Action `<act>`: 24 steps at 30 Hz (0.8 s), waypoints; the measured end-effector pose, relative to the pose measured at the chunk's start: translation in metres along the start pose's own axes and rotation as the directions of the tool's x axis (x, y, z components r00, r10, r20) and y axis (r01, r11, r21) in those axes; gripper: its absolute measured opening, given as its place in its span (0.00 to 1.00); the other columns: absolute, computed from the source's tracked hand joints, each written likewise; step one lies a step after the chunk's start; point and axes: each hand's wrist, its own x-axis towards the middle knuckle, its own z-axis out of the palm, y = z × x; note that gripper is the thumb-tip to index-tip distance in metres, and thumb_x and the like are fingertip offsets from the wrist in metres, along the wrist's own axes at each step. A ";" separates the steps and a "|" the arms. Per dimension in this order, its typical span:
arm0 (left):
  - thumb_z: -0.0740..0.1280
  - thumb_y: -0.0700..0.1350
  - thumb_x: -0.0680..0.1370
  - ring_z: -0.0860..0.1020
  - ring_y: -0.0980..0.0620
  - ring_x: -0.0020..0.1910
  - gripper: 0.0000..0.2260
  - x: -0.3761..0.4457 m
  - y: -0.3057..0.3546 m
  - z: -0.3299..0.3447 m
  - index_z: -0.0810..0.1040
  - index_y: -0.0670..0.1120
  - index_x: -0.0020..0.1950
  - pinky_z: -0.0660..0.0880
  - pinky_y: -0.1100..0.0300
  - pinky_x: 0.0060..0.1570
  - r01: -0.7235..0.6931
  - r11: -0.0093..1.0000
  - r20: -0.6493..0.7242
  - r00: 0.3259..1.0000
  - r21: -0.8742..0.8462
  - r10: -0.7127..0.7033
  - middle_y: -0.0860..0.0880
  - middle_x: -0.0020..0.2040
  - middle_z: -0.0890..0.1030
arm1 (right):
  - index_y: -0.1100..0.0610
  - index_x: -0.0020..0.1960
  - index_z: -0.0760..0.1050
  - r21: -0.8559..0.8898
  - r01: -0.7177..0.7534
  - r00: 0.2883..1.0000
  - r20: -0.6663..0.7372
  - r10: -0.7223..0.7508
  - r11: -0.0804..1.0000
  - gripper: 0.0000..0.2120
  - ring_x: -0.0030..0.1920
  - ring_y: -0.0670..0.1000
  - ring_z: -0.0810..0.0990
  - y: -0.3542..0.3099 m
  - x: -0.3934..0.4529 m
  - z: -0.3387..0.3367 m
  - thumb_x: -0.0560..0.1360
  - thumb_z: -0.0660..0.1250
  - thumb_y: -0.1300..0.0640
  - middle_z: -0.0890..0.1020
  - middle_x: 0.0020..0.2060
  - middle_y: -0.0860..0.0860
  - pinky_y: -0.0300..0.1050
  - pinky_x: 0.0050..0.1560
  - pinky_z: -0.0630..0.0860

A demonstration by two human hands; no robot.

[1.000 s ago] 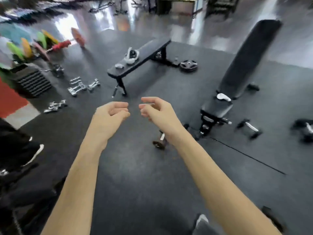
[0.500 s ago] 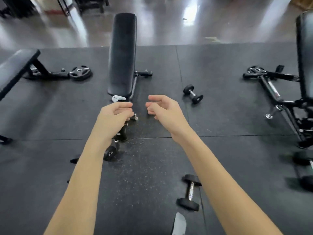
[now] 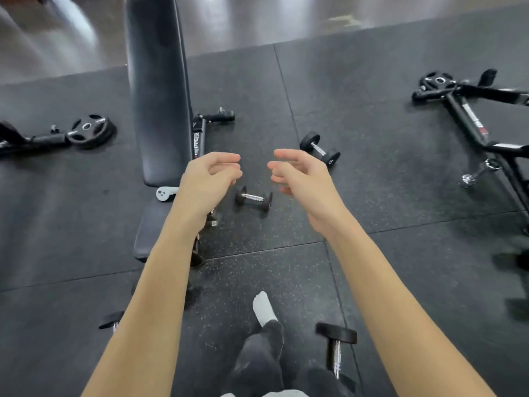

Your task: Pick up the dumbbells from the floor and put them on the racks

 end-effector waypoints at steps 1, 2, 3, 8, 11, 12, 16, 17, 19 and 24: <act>0.70 0.44 0.74 0.84 0.58 0.46 0.10 0.023 0.002 0.002 0.84 0.56 0.52 0.75 0.62 0.49 -0.001 1.000 0.002 1.000 0.004 0.001 0.58 0.44 0.86 | 0.49 0.61 0.79 0.000 -0.008 1.000 -0.007 0.008 1.000 0.12 0.45 0.40 0.85 -0.001 0.022 0.003 0.78 0.68 0.58 0.87 0.51 0.46 0.38 0.49 0.79; 0.70 0.44 0.74 0.84 0.58 0.46 0.10 0.046 0.002 0.003 0.84 0.56 0.51 0.76 0.61 0.50 0.000 1.000 0.000 1.000 0.009 0.000 0.58 0.44 0.87 | 0.49 0.61 0.79 -0.002 -0.018 1.000 -0.011 0.018 1.000 0.13 0.46 0.40 0.86 -0.001 0.044 0.006 0.78 0.68 0.58 0.87 0.51 0.46 0.40 0.50 0.80; 0.70 0.43 0.73 0.84 0.58 0.47 0.10 0.068 0.002 0.004 0.84 0.56 0.51 0.77 0.60 0.53 0.009 1.000 -0.001 1.000 0.012 -0.009 0.58 0.45 0.87 | 0.49 0.62 0.79 -0.005 -0.033 0.999 -0.017 0.033 0.999 0.13 0.47 0.41 0.86 -0.001 0.065 0.008 0.78 0.68 0.58 0.87 0.51 0.45 0.41 0.51 0.81; 0.70 0.42 0.74 0.83 0.62 0.49 0.11 0.165 -0.001 0.019 0.84 0.54 0.54 0.78 0.54 0.60 0.060 0.998 0.042 0.997 -0.003 -0.060 0.56 0.47 0.86 | 0.51 0.64 0.78 0.002 -0.142 0.989 -0.031 0.142 0.990 0.14 0.49 0.43 0.85 0.002 0.170 0.012 0.78 0.67 0.58 0.86 0.53 0.48 0.47 0.51 0.83; 0.70 0.43 0.74 0.82 0.61 0.51 0.12 0.221 -0.006 0.026 0.83 0.55 0.55 0.78 0.55 0.60 0.101 0.994 0.053 0.993 0.040 -0.103 0.58 0.49 0.86 | 0.50 0.65 0.77 0.019 -0.217 0.976 -0.033 0.217 0.976 0.15 0.51 0.44 0.85 0.008 0.231 0.017 0.78 0.68 0.58 0.85 0.54 0.49 0.46 0.50 0.83; 0.70 0.44 0.74 0.82 0.62 0.51 0.12 0.240 -0.010 0.027 0.83 0.56 0.55 0.77 0.56 0.59 0.114 0.992 0.053 0.992 0.055 -0.117 0.58 0.49 0.86 | 0.50 0.65 0.77 0.021 -0.234 0.972 -0.025 0.234 0.972 0.16 0.53 0.45 0.85 0.012 0.252 0.018 0.78 0.68 0.58 0.84 0.54 0.49 0.46 0.51 0.83; 0.70 0.48 0.74 0.80 0.66 0.50 0.11 0.310 -0.032 0.033 0.82 0.60 0.55 0.75 0.61 0.58 0.173 0.979 0.054 0.982 0.106 -0.180 0.62 0.49 0.85 | 0.48 0.67 0.74 0.000 -0.283 0.959 -0.004 0.283 0.959 0.18 0.54 0.47 0.83 0.030 0.332 0.028 0.78 0.68 0.58 0.83 0.53 0.46 0.50 0.56 0.83; 0.70 0.48 0.74 0.80 0.67 0.50 0.11 0.325 -0.042 0.036 0.82 0.60 0.54 0.74 0.63 0.57 0.198 0.974 0.046 0.978 0.114 -0.205 0.62 0.49 0.85 | 0.48 0.67 0.74 -0.010 -0.304 0.953 -0.014 0.304 0.953 0.19 0.53 0.47 0.83 0.038 0.349 0.032 0.77 0.68 0.57 0.83 0.52 0.45 0.51 0.58 0.82; 0.71 0.47 0.74 0.80 0.68 0.49 0.11 0.355 -0.065 0.044 0.82 0.60 0.54 0.73 0.65 0.55 0.225 0.967 0.012 0.974 0.117 -0.228 0.62 0.49 0.85 | 0.47 0.67 0.74 -0.032 -0.326 0.945 -0.025 0.326 0.945 0.19 0.53 0.46 0.82 0.059 0.381 0.039 0.77 0.68 0.56 0.84 0.51 0.44 0.55 0.62 0.80; 0.71 0.46 0.73 0.80 0.69 0.48 0.11 0.438 -0.158 0.080 0.83 0.61 0.52 0.72 0.68 0.52 0.293 0.954 -0.083 0.954 0.062 -0.287 0.63 0.47 0.84 | 0.45 0.68 0.74 -0.077 -0.397 0.918 -0.040 0.395 0.915 0.20 0.56 0.44 0.82 0.150 0.461 0.054 0.76 0.68 0.53 0.85 0.45 0.40 0.53 0.65 0.77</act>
